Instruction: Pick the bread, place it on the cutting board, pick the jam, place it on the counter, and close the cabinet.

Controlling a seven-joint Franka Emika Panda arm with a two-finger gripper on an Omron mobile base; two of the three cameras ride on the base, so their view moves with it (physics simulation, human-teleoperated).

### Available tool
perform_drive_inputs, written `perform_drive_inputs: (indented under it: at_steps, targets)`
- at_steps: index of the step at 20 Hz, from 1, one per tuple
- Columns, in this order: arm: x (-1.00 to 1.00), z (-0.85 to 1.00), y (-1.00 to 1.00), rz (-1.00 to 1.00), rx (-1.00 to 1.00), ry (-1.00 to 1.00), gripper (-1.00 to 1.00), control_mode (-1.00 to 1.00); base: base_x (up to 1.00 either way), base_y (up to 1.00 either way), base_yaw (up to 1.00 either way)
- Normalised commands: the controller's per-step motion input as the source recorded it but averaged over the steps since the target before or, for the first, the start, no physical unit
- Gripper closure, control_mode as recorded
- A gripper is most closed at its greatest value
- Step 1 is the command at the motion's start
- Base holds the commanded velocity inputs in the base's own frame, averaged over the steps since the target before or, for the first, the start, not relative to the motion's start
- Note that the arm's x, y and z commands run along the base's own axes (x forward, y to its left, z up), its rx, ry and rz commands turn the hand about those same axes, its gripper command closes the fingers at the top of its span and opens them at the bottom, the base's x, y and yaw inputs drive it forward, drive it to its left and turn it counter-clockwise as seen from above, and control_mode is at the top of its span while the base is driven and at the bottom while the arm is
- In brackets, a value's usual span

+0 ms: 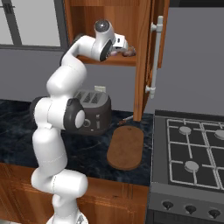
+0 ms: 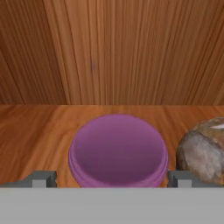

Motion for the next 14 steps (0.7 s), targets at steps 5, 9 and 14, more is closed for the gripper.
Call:
perform_drive_inputs:
  at_steps: [5, 9, 14]
  targets:
    - [0.16, -0.01, 0.0, 0.0, 0.0, 0.0, -1.0, -1.0, 0.0, 0.0, 0.0]
    - [0.18, 0.0, 0.0, 0.0, 0.0, 0.0, -1.0, -1.0, 0.0, 0.0, 0.0]
    - [0.14, 0.0, 0.0, 0.0, 0.0, 0.0, -1.0, -1.0, 0.0, 0.0, 0.0]
